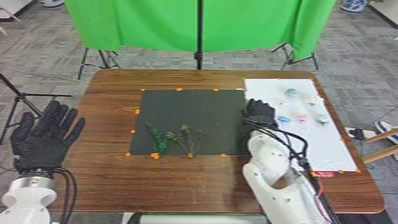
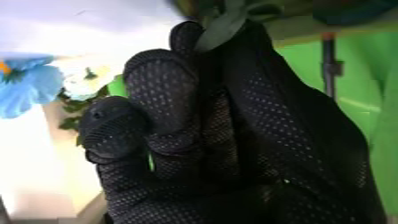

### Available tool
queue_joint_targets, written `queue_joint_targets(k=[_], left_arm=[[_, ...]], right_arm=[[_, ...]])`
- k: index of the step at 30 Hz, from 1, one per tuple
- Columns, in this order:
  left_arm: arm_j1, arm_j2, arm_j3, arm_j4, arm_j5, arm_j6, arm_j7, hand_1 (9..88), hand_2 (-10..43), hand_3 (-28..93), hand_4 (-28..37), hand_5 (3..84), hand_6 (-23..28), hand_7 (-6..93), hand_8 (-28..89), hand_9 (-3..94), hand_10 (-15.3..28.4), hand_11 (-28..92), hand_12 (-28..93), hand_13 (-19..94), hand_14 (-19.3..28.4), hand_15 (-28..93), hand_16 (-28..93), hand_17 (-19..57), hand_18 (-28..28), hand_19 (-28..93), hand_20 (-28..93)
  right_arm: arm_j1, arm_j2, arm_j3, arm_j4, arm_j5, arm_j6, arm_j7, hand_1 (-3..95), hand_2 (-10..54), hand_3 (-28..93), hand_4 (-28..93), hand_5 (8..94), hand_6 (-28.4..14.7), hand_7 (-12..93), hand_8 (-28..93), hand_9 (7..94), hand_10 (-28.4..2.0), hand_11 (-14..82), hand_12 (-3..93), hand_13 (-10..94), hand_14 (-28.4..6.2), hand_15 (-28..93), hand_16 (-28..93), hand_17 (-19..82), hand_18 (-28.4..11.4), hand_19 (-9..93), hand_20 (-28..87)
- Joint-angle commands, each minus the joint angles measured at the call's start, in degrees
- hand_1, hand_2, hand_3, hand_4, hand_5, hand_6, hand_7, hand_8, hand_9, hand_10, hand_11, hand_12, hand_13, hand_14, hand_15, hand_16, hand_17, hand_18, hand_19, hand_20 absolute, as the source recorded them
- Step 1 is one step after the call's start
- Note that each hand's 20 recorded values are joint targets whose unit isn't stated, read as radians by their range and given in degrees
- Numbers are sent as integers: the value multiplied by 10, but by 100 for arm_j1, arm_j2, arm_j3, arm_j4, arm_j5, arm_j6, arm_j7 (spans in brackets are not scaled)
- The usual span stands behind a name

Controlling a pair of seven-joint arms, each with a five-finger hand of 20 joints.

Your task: Arrange flowers

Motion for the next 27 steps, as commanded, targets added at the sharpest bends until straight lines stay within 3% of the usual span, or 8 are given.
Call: queue_joint_targets(k=[1, 7, 12, 21, 24, 27], left_arm=[[60, -35, 59, 78, 0, 86, -64, 292, 115, 729, -283, 490, 92, 150, -79, 423, 156, 241, 149, 317, 158, 400, -44, -42, 153, 335, 175], [31, 3, 83, 93, 11, 92, -92, 292, 114, 726, -283, 489, 92, 150, -79, 423, 157, 242, 149, 317, 158, 399, -45, -42, 154, 336, 173], [-12, 10, 117, 111, 46, 74, -196, 292, 116, 724, -283, 489, 91, 150, -78, 424, 157, 241, 148, 317, 159, 401, -45, -42, 154, 336, 173], [58, 44, 104, 85, 28, 136, -153, 291, 120, 722, -283, 489, 92, 150, -78, 423, 158, 242, 148, 317, 160, 403, -46, -44, 154, 338, 173], [72, 21, 139, 71, 48, 173, -225, 291, 120, 722, -283, 489, 92, 149, -78, 423, 158, 241, 148, 316, 160, 404, -46, -44, 154, 338, 172], [84, 19, 170, 66, 17, 178, -213, 292, 121, 723, -283, 489, 93, 149, -78, 423, 158, 242, 148, 315, 160, 403, -47, -43, 154, 338, 172]], right_arm=[[-210, 163, -192, -921, 125, 201, -178, 695, -95, 669, -282, 782, -13, 393, 214, 905, -108, 133, 510, 872, -48, 453, 509, 476, -272, 868, 384], [-444, 180, -540, -1022, 69, 130, -401, 699, -95, 659, -271, 779, -14, 392, 221, 902, -107, 132, 512, 870, -47, 446, 518, 468, -269, 852, 397], [-677, 278, -683, -1006, -49, -54, -462, 700, -95, 653, -270, 772, -15, 398, 222, 898, -107, 135, 513, 865, -49, 449, 521, 463, -268, 848, 406], [-629, 65, -743, -897, -117, -342, -143, 697, -95, 656, -262, 766, -15, 404, 216, 893, -104, 142, 510, 861, -48, 458, 514, 463, -270, 850, 415], [-687, -24, -749, -845, -228, -317, -94, 691, -95, 658, -255, 761, -18, 409, 218, 891, -104, 145, 511, 859, -50, 466, 508, 463, -271, 854, 415], [-733, -82, -742, -896, -116, -509, -10, 678, -95, 659, -241, 747, -21, 420, 211, 885, -108, 151, 511, 855, -54, 479, 496, 461, -274, 861, 413]])
